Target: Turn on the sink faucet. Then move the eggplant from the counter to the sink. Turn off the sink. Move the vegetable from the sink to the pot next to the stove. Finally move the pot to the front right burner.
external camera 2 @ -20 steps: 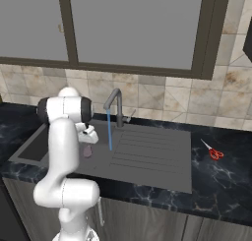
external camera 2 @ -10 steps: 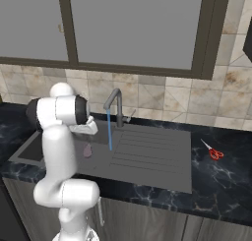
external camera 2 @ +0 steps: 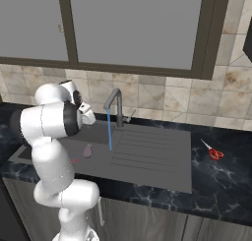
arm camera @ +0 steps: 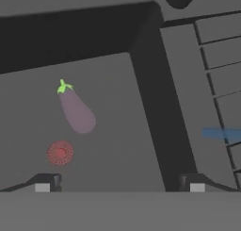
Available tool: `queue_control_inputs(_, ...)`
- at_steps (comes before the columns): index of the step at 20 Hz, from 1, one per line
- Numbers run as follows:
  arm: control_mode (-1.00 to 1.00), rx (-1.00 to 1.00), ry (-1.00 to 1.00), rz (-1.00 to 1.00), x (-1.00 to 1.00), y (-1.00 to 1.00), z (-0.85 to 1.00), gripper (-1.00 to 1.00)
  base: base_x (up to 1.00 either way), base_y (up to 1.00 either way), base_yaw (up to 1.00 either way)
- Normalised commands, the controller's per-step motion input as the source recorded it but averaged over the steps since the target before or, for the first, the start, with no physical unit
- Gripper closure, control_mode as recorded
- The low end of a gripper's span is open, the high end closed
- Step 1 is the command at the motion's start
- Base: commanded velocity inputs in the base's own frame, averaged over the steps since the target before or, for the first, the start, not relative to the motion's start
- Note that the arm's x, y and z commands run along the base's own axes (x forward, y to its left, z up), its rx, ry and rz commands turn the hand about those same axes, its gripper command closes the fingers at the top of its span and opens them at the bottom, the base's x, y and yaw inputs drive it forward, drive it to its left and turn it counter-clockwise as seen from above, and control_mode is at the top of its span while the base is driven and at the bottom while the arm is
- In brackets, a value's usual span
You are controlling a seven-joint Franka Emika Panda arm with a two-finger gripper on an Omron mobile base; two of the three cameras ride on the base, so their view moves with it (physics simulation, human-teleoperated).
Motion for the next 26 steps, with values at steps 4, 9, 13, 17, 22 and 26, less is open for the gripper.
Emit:
queue_control_inputs(4,-1.00,0.02,-0.01,0.02,-0.58,-0.44,0.46,-1.00,0.00,0.00,0.00)
queue_control_inputs(9,-1.00,0.04,0.00,0.04,-0.53,-0.50,0.31,-1.00,0.00,0.00,0.00)
queue_control_inputs(13,-1.00,0.05,0.00,0.07,-0.45,-0.60,0.12,-1.00,0.00,0.00,0.00)
queue_control_inputs(17,-1.00,0.06,0.00,0.08,-0.23,-0.64,0.00,-1.00,0.00,0.00,0.00)
queue_control_inputs(22,-1.00,0.08,0.00,0.09,-0.07,-0.73,0.00,-1.00,0.00,0.00,0.00)
queue_control_inputs(26,-1.00,0.12,-0.02,0.12,0.07,-0.78,-0.01,-1.00,0.00,0.00,0.00)
